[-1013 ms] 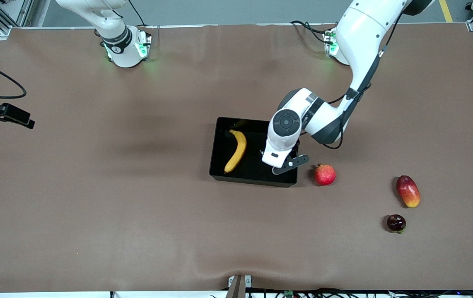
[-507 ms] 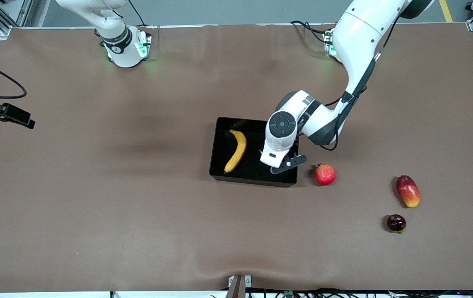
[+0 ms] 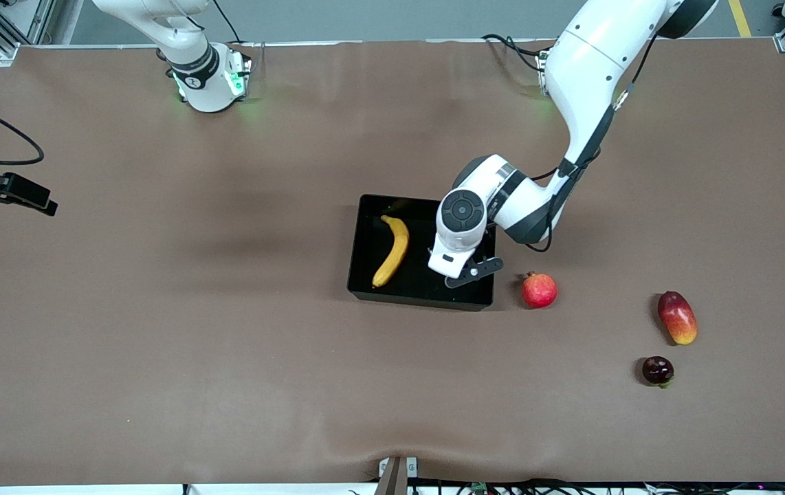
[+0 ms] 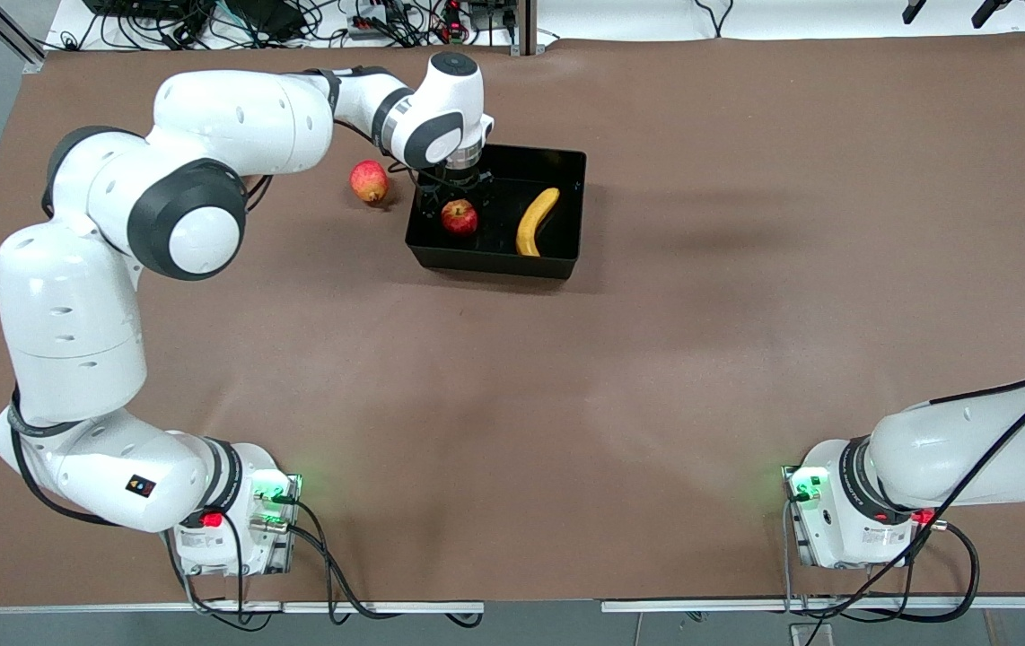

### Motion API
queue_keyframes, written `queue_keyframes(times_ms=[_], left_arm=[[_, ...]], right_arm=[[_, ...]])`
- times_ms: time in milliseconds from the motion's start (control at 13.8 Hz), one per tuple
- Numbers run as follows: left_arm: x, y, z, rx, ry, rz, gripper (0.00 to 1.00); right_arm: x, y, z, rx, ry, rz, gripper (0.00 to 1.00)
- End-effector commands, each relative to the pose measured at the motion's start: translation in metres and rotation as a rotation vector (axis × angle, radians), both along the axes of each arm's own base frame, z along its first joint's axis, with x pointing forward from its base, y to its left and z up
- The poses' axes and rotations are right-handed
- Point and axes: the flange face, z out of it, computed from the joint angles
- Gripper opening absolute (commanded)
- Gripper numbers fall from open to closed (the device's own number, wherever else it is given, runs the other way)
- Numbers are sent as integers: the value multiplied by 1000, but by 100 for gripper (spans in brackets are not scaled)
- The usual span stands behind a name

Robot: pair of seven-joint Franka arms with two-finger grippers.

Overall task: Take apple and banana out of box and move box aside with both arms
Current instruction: 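Lower the left gripper into the tray and grasp the red-yellow apple, then carry the apple out of the tray and release it beside the mango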

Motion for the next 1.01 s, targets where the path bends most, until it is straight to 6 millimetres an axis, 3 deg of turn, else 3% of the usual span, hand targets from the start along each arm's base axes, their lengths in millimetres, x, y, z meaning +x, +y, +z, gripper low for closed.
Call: queue_keyframes(times_ms=[0,145,217,507,651,941], left_arm=[[-2,-5,-7,15,-27,-13,98],[0,-5,-4,11,-32,-12,18],[1,-6,-1,9,-36,-12,0],[5,-7,23,-1,-64,-9,0],[7,-7,51,-5,-86,-7,0],[24,3,136,12,-118,2,0]], right_arm=[[0,2,3,6,-8,-1,100],[0,2,2,6,-6,-1,100],[0,2,2,6,-6,-1,100],[0,2,2,5,-6,-1,100],[0,0,2,5,-6,-4,100],[0,0,2,5,-6,-4,100]])
